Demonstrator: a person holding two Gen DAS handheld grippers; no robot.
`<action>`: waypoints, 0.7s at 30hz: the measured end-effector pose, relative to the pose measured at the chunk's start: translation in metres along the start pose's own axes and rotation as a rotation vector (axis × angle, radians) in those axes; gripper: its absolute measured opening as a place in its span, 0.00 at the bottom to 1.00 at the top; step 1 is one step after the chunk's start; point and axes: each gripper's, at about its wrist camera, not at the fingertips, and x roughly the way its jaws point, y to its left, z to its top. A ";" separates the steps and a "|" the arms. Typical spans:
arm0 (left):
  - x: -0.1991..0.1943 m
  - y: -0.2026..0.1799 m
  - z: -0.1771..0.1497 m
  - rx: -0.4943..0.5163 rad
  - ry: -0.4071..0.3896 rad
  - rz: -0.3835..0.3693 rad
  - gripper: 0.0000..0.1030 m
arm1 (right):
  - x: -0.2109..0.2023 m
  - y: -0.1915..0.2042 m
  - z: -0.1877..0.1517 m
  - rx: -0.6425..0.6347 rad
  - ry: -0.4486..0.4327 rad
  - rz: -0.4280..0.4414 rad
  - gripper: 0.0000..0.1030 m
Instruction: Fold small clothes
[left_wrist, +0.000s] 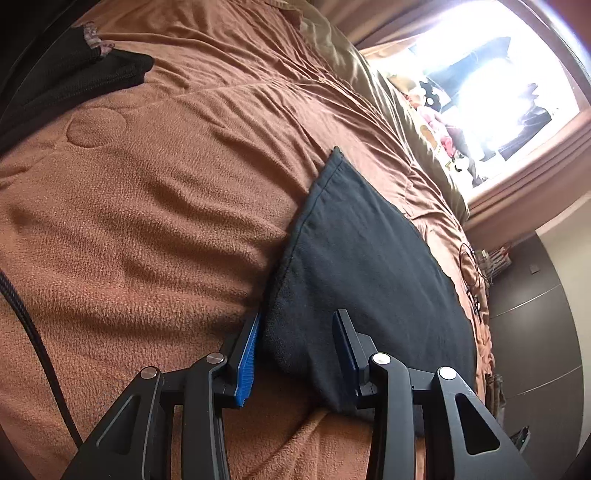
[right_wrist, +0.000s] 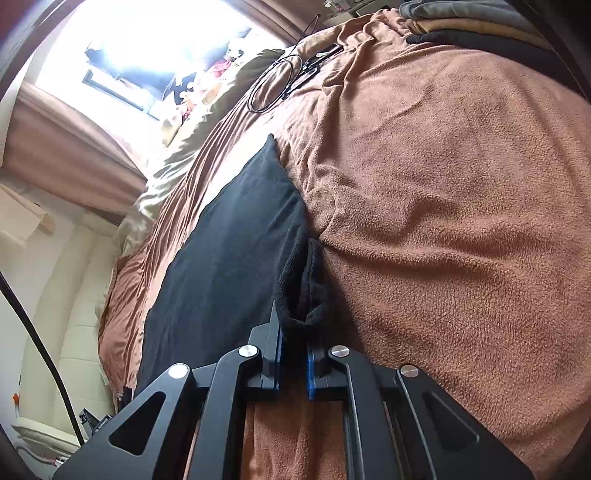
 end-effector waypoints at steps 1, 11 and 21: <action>0.000 -0.001 -0.001 0.001 0.010 0.000 0.38 | 0.004 -0.001 -0.001 0.002 0.010 0.003 0.06; 0.016 0.000 -0.007 -0.019 0.038 0.004 0.38 | 0.019 0.002 -0.002 0.004 0.023 -0.010 0.06; 0.011 -0.005 0.008 0.031 -0.019 0.092 0.11 | 0.011 0.013 0.001 -0.017 -0.004 -0.046 0.01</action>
